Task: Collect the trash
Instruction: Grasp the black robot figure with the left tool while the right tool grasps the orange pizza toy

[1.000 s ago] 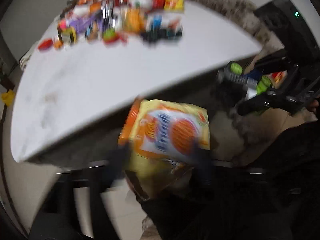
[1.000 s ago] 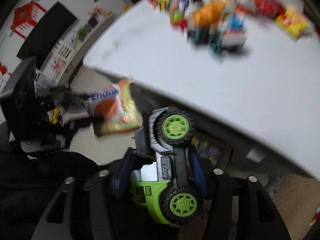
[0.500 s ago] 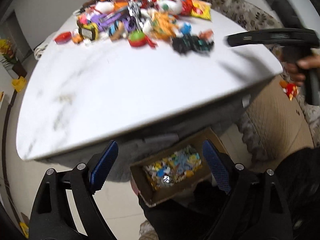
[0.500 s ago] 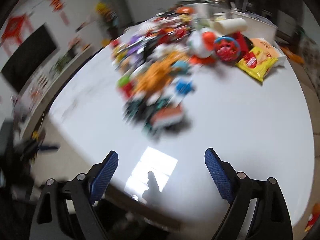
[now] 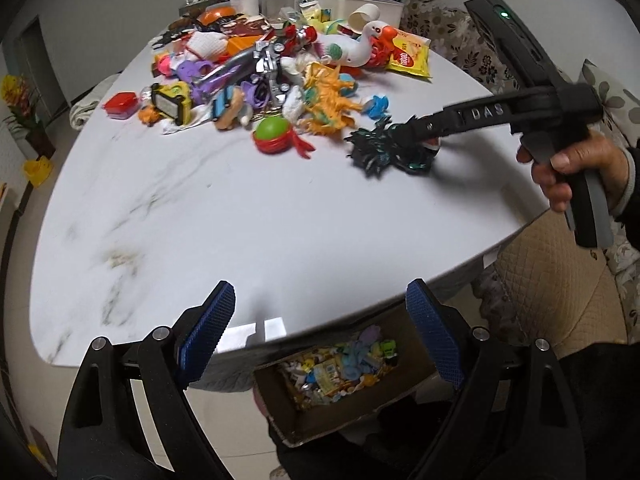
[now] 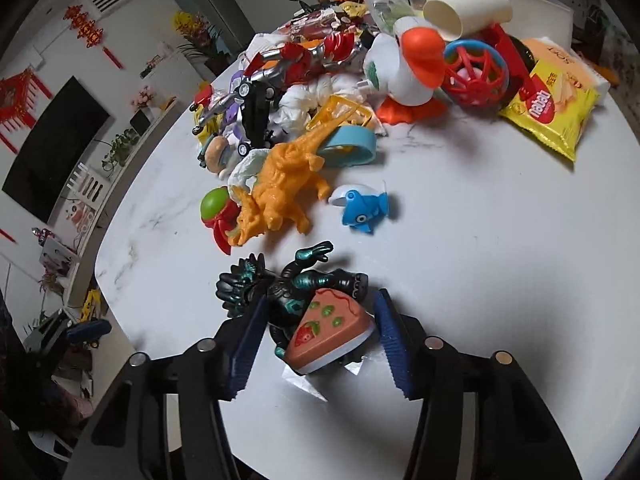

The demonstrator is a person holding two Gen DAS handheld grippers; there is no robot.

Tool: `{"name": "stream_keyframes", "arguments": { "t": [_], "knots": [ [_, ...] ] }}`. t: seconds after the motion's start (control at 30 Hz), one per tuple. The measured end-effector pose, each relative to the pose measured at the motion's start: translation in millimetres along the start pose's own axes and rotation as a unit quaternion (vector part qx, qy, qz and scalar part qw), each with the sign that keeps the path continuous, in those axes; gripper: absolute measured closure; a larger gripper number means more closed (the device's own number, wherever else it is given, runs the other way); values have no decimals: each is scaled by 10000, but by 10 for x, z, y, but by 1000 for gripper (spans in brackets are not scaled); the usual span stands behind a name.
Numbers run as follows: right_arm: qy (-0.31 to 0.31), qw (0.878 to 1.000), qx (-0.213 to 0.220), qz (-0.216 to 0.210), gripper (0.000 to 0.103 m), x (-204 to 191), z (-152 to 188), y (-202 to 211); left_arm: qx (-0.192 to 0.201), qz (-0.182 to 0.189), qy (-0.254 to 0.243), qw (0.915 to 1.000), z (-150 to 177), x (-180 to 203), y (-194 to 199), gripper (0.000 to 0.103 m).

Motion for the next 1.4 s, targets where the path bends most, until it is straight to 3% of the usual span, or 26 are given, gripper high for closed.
{"name": "stream_keyframes", "arguments": {
  "t": [0.03, 0.2, 0.43, 0.6, 0.73, 0.77, 0.87, 1.1, 1.3, 1.4],
  "knots": [
    [-20, 10000, 29, -56, 61, 2, 20, 27, 1, 12, 9, 10000, -35, 21, -27, 17],
    [-87, 9998, 114, -99, 62, 96, 117, 139, 77, 119, 64, 9999, -251, 143, -168, 17],
    [-214, 9985, 486, -98, 62, 225, 255, 645, 316, 155, -2, 9994, -716, 377, -369, 17],
    [-481, 9973, 538, 98, 62, 477, 521, 994, 298, 302, 419, 9982, -1018, 594, -650, 17],
    [-572, 9966, 561, 211, 62, 611, 682, 1153, 114, 5, 942, 9955, -1123, 630, -939, 15],
    [-592, 9964, 560, 215, 62, 637, 717, 1179, 192, -264, 984, 9946, -1149, 634, -972, 15],
    [-633, 9963, 549, 205, 62, 682, 798, 1211, 235, -670, 700, 9950, -1196, 703, -1032, 19],
    [-489, 9974, 521, 41, 62, 631, 840, 1159, 297, -658, 528, 9960, -1028, 622, -819, 20],
    [-132, 9989, 399, -218, 62, 368, 829, 1128, 638, -541, 317, 9960, -819, 536, -144, 20],
    [214, 9988, 113, -423, 62, 123, 994, 1093, 681, -560, 107, 9960, -547, 542, 203, 20]
  ]
}}
Point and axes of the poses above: each gripper's, at about its wrist camera, not at the fingertips, and y roughly against the way its jaws point, x to its right, z to its underside, the point moved 4 cm from there along -y, roughly the way its jaws point, and after that the axes turned 4 degrees about -x, right-handed, at the moved point
